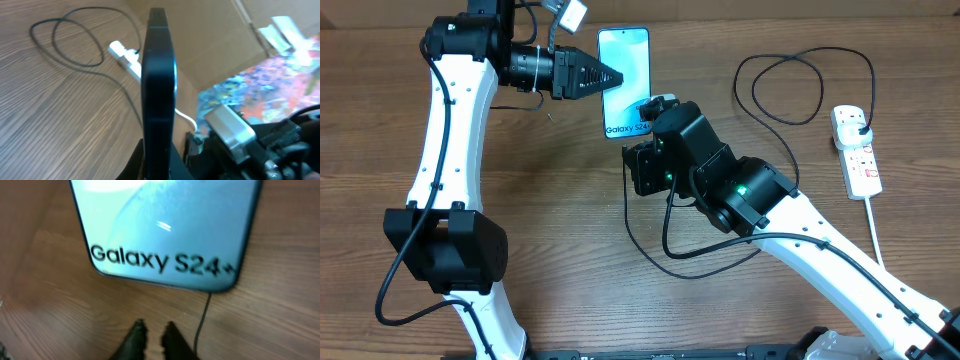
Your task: Plug charger to phone and switch on socket
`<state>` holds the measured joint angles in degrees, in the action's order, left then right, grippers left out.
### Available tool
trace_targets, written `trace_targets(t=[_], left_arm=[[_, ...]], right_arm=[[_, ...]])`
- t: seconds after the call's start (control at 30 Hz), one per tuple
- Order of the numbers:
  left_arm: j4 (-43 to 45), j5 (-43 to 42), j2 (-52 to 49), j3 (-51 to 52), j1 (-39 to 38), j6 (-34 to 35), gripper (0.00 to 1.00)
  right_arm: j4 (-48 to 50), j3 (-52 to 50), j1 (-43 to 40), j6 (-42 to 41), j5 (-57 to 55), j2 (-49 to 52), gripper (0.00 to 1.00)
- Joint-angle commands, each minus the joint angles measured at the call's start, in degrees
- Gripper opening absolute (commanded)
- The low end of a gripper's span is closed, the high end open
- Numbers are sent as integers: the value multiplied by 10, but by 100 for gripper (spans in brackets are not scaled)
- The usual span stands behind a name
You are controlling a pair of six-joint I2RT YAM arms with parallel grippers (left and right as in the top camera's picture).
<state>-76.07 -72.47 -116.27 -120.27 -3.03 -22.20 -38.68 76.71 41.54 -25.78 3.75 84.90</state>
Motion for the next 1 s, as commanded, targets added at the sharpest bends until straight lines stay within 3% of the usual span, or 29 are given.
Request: trace_targets(t=[0.0, 0.03, 0.2, 0.33, 0.47, 0.5, 0.57, 0.77, 0.97], left_arm=[[9, 81, 3, -7, 0, 64, 4], [13, 107, 3, -7, 0, 86, 4], [50, 192, 3, -7, 0, 194, 4], [57, 243, 3, -7, 0, 238, 4], [52, 332, 3, -7, -1, 277, 4], [41, 390, 3, -7, -1, 315, 4], [25, 431, 3, -7, -1, 327, 4], [26, 447, 3, -7, -1, 327, 4], [30, 461, 3, -7, 1, 339, 4]], right_arm=[[-23, 17, -9, -38, -4, -12, 29], [-39, 19, -16, -44, 18, -8, 37], [-178, 121, -96, -13, 149, 37, 52], [-325, 233, -144, 23, 128, 103, 81], [-317, 239, -148, 16, 127, 131, 100], [-305, 237, -145, 16, 127, 134, 100], [-287, 237, -140, 16, 127, 136, 100], [-230, 210, -122, -9, 110, 152, 100], [-245, 209, -119, -18, 124, 222, 96]])
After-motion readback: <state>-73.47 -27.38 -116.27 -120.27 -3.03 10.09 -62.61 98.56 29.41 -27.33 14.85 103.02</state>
